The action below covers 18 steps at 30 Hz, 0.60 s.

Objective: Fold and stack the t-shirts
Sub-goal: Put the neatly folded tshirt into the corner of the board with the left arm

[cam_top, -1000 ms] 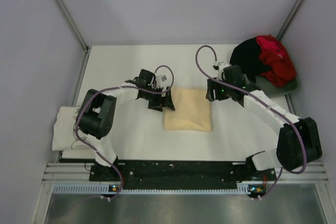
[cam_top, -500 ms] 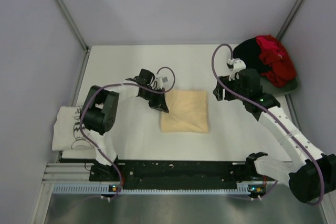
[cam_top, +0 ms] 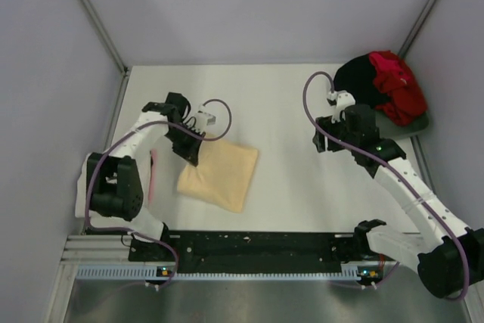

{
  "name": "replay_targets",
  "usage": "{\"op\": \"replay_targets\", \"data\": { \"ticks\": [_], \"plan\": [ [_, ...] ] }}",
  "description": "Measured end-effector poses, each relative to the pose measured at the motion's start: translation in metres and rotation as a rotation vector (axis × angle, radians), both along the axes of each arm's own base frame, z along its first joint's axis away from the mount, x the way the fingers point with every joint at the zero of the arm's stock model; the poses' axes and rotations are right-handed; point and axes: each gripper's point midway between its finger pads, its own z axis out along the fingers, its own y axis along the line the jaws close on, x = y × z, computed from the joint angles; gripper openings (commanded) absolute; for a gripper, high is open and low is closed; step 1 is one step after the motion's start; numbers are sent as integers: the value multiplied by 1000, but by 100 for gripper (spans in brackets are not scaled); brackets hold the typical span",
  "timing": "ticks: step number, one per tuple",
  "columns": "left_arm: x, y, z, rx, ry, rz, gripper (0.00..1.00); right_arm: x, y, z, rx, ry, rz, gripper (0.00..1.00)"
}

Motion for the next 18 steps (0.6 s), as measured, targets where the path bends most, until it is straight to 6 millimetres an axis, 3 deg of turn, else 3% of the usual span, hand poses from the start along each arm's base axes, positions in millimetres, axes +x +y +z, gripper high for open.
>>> {"op": "replay_targets", "data": {
  "ticks": [5,10,18],
  "plan": [
    [-7,61,32,196,-107,12,0,-1,-2,-2,-21,1,10,66],
    [-15,110,59,340,-162,58,0,-2,-3,-3,-35,0,20,67],
    [-40,167,87,544,-161,114,0,-5,-11,-15,-84,21,12,70]
  ]
}}
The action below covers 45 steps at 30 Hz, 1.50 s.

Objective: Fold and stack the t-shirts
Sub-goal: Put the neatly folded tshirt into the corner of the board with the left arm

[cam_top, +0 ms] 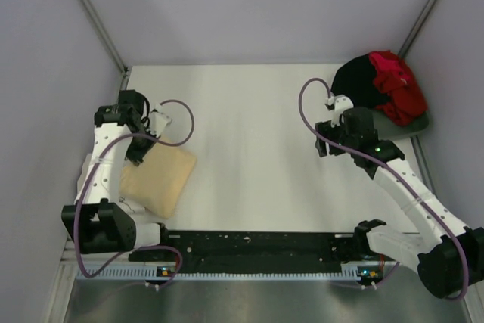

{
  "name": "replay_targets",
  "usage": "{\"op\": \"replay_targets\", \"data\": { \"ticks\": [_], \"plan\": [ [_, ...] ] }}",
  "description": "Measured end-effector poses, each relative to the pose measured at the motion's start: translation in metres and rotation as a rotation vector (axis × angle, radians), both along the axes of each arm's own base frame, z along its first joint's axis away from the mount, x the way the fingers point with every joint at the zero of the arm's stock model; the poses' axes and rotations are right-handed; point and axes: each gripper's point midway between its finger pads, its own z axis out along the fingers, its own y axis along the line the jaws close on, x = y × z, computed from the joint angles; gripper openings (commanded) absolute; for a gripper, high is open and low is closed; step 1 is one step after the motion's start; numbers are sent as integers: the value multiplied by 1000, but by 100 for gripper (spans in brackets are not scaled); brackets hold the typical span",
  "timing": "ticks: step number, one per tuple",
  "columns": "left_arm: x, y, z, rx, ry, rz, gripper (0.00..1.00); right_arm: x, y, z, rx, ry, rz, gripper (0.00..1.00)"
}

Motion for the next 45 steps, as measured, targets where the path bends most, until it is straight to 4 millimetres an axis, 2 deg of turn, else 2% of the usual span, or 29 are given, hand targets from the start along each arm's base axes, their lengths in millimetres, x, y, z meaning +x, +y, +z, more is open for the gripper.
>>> {"op": "replay_targets", "data": {
  "ticks": [5,6,7,11,16,21,26,31,37,38,40,42,43,45],
  "plan": [
    [-7,27,22,94,-20,38,0,0,-5,-1,-29,-2,-4,74],
    [-6,30,26,106,-29,41,0,0,-5,-1,-33,-3,-5,77],
    [-6,34,31,122,-40,46,0,1,-6,-1,-36,-4,-6,89],
    [-7,47,43,171,-59,59,0,1,-7,-1,-49,-8,-3,89],
    [-13,62,47,189,-56,96,0,1,-8,-1,-55,-10,-4,90],
    [-9,66,58,169,-96,108,0,1,-9,-1,-56,-11,-5,90],
    [-17,82,58,179,-79,146,0,1,-9,-1,-58,-13,-2,90],
    [-27,103,43,215,-19,199,0,1,-8,-1,-57,-12,3,90],
    [-25,137,0,252,70,268,0,1,-7,-1,-53,-11,9,90],
    [-23,144,-7,263,78,281,2,1,-7,-1,-53,-11,11,90],
    [-17,158,-17,286,83,303,14,1,-6,-1,-51,-11,12,90],
    [-10,173,-24,319,78,326,33,0,-6,-1,-49,-10,15,90],
    [-7,179,-27,336,76,330,37,0,-5,-1,-49,-10,16,90],
    [-4,196,-32,404,73,348,39,0,-5,-1,-48,-10,17,90]
  ]
}}
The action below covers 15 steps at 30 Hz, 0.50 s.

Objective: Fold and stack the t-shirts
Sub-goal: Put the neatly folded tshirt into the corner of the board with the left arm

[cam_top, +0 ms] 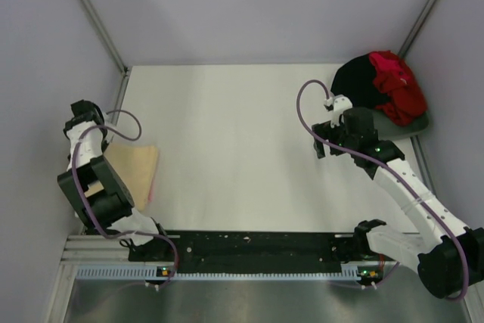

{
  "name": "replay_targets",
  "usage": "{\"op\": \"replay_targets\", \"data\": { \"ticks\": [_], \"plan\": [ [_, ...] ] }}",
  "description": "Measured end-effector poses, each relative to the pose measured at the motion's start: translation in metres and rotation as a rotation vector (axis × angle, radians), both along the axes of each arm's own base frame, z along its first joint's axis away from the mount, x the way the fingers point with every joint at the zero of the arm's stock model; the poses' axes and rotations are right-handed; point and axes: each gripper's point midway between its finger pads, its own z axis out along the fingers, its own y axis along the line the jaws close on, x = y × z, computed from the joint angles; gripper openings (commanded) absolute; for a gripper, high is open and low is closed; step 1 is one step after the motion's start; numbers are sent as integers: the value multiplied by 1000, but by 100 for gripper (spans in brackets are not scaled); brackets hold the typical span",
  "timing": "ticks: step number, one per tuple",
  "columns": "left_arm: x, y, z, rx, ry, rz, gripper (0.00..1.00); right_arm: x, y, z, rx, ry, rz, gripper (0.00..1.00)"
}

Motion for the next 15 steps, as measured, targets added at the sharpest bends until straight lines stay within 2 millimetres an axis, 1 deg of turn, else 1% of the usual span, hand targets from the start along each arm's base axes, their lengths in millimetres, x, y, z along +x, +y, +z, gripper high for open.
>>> {"op": "replay_targets", "data": {
  "ticks": [2,4,5,6,8,10,12,13,14,15],
  "plan": [
    [-1,16,-1,85,9,12,40,0,0,0,0,1,1,90],
    [-3,25,2,149,23,13,39,0,0,0,0,1,1,90],
    [-3,28,4,168,24,13,37,0,0,0,0,1,2,90],
    [-3,30,8,188,21,12,33,0,0,0,-1,1,5,90],
    [-2,31,16,213,2,6,17,0,1,0,-1,1,8,90],
    [0,27,26,229,-33,-4,6,0,1,0,-2,1,9,90],
    [3,15,31,207,-69,-27,5,0,1,0,-1,0,9,90],
    [5,6,32,183,-85,-47,7,0,1,0,-1,1,10,90],
    [8,-6,31,152,-98,-70,11,0,1,0,-1,1,10,90],
    [12,-19,29,114,-109,-101,19,-1,1,0,-1,1,10,90]
  ]
}}
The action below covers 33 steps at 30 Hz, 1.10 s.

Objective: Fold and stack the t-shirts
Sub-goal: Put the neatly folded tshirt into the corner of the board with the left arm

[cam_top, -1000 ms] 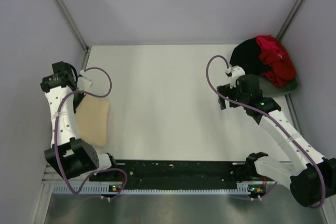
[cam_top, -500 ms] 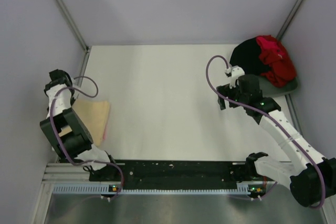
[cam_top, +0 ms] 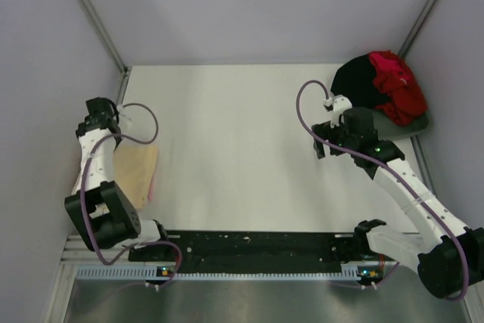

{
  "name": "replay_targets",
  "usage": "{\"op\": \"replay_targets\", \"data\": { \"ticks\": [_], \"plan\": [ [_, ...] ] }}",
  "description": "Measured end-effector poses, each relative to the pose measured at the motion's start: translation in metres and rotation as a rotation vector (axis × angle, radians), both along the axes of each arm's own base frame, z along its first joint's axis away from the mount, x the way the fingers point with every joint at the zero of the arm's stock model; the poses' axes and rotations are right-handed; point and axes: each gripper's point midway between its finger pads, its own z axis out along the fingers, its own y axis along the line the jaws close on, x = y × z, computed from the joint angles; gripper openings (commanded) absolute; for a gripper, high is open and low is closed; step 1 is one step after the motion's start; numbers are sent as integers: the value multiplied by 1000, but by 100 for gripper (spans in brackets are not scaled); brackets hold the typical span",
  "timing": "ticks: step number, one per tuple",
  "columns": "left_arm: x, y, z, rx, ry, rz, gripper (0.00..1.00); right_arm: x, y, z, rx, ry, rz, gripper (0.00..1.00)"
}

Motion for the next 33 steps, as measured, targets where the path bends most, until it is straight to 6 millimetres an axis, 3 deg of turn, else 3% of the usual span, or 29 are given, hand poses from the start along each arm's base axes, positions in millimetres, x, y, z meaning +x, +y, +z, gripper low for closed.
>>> {"op": "replay_targets", "data": {
  "ticks": [2,3,6,8,12,15,19,22,24,31,33],
  "plan": [
    [9,-30,-6,-78,-18,-76,39,0,0,0,0,0,-1,91],
    [14,-51,-10,-126,-30,-129,46,0,0,0,0,0,-1,99],
    [28,-122,-16,-291,-86,-325,58,0,-1,-1,1,0,-8,99],
    [37,-172,-10,-418,-159,-475,98,0,-2,-4,0,0,-16,99],
    [50,-240,19,-640,-344,-671,98,-3,-7,-7,-6,-20,-34,99],
    [68,-276,33,-739,-454,-758,98,-3,-8,-3,9,-64,-37,99],
    [91,-324,14,-804,-499,-839,98,2,-5,5,61,-164,-46,99],
    [97,-349,-16,-859,-527,-844,98,4,-4,3,86,-232,-47,99],
    [98,-355,-32,-892,-573,-818,99,6,-6,-3,89,-263,-52,99],
    [111,-349,-73,-904,-768,-692,99,15,-23,-29,79,-325,-111,99],
    [115,-345,-76,-896,-789,-649,99,15,-24,-35,76,-329,-109,99]
  ]
}}
